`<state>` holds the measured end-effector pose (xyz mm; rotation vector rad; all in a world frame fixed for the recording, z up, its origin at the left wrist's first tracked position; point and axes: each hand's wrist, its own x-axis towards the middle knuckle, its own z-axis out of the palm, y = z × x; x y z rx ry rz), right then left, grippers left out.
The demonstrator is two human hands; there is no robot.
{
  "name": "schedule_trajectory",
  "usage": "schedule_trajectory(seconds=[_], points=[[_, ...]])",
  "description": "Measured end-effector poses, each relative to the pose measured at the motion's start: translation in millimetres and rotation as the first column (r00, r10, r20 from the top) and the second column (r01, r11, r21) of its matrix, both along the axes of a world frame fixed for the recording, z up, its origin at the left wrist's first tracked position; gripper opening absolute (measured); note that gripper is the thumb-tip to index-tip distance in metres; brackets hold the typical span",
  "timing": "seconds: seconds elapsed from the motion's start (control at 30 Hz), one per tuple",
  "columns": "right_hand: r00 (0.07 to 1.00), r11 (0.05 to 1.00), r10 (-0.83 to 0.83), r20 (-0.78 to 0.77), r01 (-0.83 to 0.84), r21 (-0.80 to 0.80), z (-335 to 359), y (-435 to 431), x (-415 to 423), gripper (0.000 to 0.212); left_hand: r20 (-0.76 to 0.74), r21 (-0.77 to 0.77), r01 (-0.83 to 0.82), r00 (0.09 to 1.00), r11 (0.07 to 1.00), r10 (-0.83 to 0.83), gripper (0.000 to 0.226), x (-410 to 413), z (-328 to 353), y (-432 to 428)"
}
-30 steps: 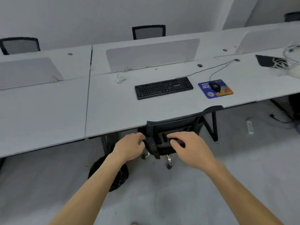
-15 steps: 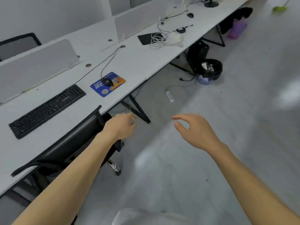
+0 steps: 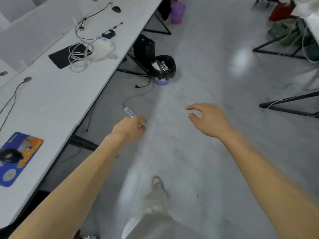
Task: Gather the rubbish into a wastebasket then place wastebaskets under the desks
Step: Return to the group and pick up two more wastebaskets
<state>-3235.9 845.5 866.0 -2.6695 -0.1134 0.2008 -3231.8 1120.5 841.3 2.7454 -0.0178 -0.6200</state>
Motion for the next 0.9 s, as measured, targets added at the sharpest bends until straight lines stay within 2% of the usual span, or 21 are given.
schedule_trajectory(seconds=[0.3, 0.47, 0.73, 0.9], points=[[0.975, 0.979, -0.2, -0.094, 0.202, 0.022, -11.2, -70.2, 183.1, 0.034, -0.034, 0.037, 0.143, 0.989, 0.989, -0.142, 0.039, 250.5, 5.7, -86.2], [0.964, 0.971, -0.239, -0.113, 0.241, -0.003, -26.0, -122.3, 278.4, 0.035, -0.063, 0.078, 0.226, 0.973, 0.971, -0.221, 0.038, 367.7, -11.7, -133.9], [0.974, 0.982, -0.184, -0.135, 0.187, 0.005, -25.4, -205.3, 497.1, 0.037, -0.071, 0.119, 0.189, 0.981, 0.975, -0.181, 0.04, 581.5, -25.5, -213.3], [0.978, 0.988, -0.155, -0.143, 0.157, 0.003, -16.8, -237.1, 621.9, 0.037, -0.059, 0.075, 0.162, 0.986, 0.984, -0.158, 0.039, 695.4, -29.4, -234.5]])
